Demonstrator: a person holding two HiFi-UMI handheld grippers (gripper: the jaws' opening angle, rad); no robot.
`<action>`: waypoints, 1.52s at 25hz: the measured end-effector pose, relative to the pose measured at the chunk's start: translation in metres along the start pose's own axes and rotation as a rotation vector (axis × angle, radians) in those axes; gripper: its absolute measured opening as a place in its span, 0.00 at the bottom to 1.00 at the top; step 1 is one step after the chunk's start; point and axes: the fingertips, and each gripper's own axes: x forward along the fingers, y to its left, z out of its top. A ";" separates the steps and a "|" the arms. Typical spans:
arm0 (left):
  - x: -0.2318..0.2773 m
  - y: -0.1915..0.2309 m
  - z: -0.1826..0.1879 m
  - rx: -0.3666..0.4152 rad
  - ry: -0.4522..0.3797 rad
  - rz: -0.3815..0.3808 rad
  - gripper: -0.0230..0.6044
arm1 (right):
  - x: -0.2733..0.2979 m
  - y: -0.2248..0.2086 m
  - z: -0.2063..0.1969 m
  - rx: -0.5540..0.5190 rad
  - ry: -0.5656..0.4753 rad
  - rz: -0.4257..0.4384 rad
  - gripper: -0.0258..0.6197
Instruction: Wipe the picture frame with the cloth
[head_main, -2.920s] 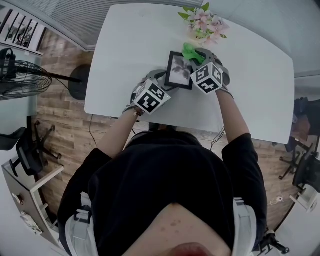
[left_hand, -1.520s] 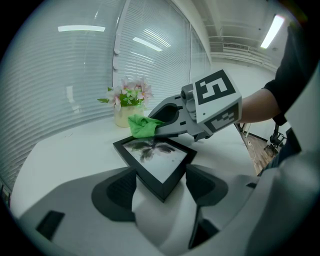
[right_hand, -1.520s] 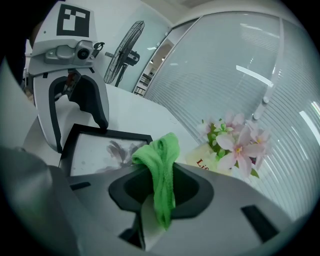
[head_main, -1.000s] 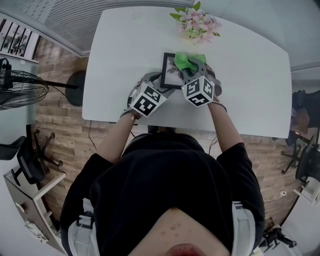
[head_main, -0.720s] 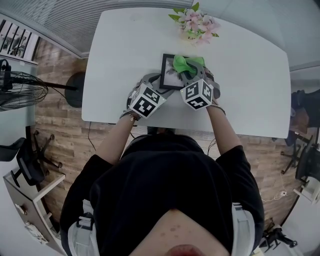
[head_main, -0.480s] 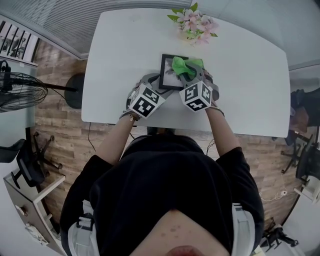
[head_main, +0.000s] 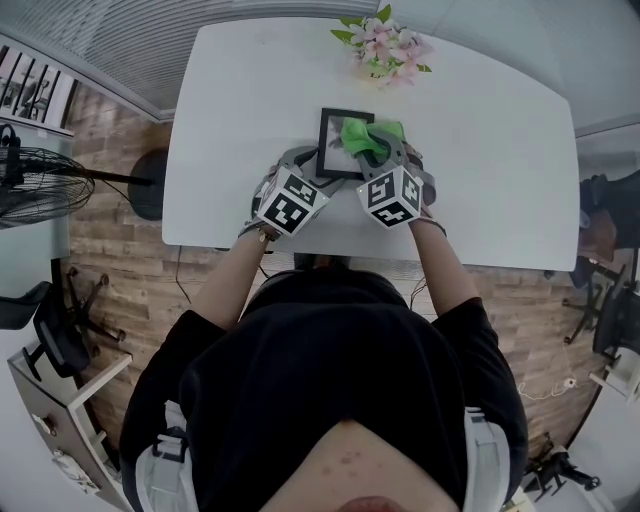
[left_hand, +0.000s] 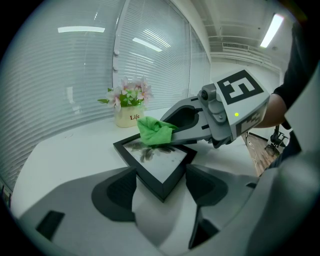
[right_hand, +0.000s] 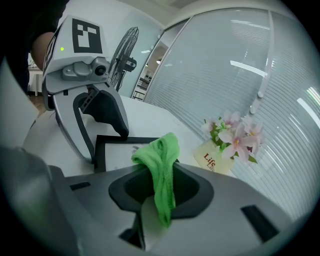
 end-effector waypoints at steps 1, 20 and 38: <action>0.000 0.000 0.000 0.000 0.000 0.000 0.55 | -0.001 0.001 0.000 0.003 -0.001 0.001 0.19; 0.001 0.000 0.000 0.003 -0.005 -0.002 0.55 | -0.015 0.015 0.000 0.050 -0.019 0.019 0.19; 0.000 0.000 0.001 -0.002 0.001 0.004 0.55 | -0.029 0.028 0.000 0.112 -0.031 0.045 0.19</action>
